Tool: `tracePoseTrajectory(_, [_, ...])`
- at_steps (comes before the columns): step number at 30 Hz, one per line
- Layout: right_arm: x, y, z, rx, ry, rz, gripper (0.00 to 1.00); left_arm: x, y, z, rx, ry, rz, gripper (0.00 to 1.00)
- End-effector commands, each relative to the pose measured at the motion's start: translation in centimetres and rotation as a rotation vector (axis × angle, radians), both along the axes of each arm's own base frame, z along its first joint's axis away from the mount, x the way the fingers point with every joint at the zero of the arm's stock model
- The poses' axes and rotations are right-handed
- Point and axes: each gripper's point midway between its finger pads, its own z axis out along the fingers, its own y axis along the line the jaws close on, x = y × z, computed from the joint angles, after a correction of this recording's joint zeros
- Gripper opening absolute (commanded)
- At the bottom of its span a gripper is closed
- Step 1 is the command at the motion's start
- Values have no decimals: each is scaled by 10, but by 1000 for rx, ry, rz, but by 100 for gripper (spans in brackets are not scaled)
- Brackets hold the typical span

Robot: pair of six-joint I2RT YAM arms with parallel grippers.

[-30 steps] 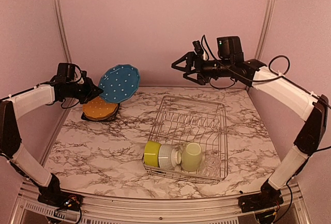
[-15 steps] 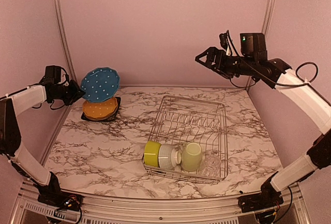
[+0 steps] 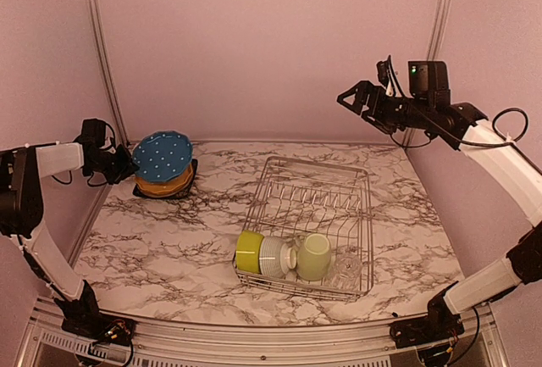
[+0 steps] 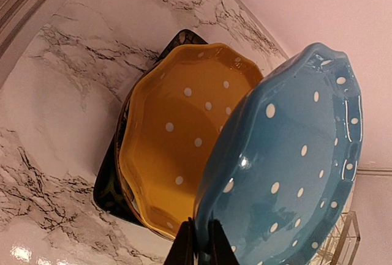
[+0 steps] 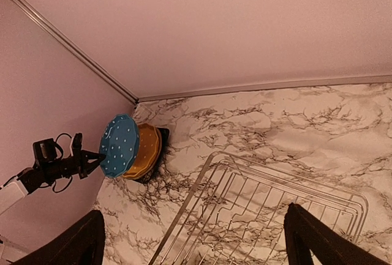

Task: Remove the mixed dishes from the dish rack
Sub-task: Place the plate on the plate.

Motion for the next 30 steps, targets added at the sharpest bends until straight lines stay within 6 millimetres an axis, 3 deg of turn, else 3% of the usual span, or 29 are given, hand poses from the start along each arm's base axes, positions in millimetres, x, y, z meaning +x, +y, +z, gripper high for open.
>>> tracePoseTrajectory(1, [-5,4,4,35,-1,33,99,25,6,35,5,-144,-1,0])
tracePoseTrajectory(30, [-10,24,-5,143,54,126,98,37,17,-5,43,-40,13,0])
